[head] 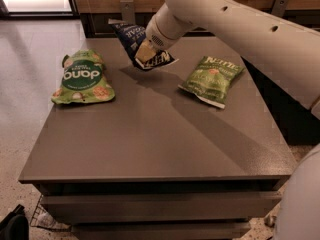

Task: Move blue chip bag near green rice chip bag

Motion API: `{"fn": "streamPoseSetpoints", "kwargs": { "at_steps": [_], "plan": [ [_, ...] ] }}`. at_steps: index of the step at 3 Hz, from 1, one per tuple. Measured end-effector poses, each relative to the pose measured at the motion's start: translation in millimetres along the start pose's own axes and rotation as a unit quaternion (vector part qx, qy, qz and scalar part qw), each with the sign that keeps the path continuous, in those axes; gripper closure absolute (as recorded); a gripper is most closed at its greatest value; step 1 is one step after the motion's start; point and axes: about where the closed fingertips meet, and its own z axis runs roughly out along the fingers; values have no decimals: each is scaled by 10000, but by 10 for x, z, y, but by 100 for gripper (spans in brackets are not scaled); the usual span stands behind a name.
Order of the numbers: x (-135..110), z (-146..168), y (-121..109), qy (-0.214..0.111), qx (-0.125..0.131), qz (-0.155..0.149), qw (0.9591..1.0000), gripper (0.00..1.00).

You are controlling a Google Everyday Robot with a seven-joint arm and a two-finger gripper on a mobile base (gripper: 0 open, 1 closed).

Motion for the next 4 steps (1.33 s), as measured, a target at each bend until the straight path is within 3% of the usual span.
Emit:
{"fn": "streamPoseSetpoints", "kwargs": {
  "at_steps": [1, 2, 4],
  "plan": [
    [-72, 206, 146, -102, -435, -1, 9990, 100],
    [-81, 246, 174, -114, -510, -1, 9986, 87],
    [-82, 287, 209, -101, -548, -12, 9984, 35]
  ]
}}
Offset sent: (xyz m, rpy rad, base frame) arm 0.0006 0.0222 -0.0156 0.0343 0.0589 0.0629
